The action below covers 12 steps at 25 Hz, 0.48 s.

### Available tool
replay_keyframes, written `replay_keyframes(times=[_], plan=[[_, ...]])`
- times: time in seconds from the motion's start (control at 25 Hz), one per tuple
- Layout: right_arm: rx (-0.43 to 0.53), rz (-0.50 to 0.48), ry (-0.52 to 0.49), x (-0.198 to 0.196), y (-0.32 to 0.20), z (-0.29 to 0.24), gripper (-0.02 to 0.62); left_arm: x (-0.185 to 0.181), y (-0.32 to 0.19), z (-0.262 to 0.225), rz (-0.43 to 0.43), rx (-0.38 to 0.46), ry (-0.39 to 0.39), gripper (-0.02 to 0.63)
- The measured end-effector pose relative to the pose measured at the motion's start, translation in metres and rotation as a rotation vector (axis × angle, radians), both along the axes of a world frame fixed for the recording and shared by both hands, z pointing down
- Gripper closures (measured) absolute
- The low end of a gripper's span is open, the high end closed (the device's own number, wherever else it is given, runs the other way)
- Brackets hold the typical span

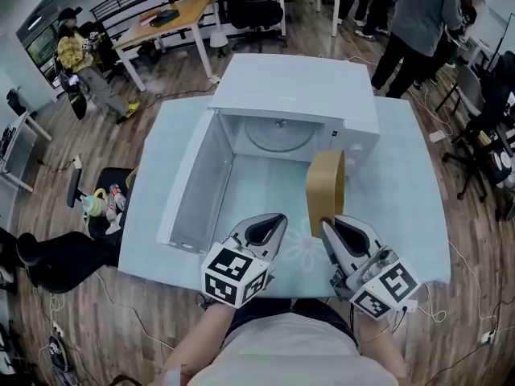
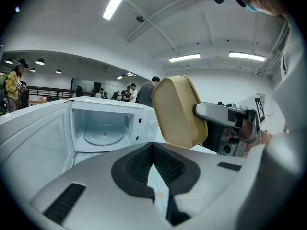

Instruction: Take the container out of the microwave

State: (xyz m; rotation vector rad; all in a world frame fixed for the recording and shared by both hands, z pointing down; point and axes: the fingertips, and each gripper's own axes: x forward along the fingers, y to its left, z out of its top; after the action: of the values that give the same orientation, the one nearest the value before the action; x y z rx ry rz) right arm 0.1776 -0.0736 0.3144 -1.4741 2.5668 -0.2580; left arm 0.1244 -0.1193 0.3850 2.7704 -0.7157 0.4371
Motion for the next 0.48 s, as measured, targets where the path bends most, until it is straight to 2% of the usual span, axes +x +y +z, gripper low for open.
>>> replay_keyframes(times=[0.48], plan=[[-0.007, 0.000, 0.019, -0.0023, 0.0050, 0.0000, 0.565, -0.0020, 0.0004, -0.0010, -0.005, -0.006, 0.011, 0.595]])
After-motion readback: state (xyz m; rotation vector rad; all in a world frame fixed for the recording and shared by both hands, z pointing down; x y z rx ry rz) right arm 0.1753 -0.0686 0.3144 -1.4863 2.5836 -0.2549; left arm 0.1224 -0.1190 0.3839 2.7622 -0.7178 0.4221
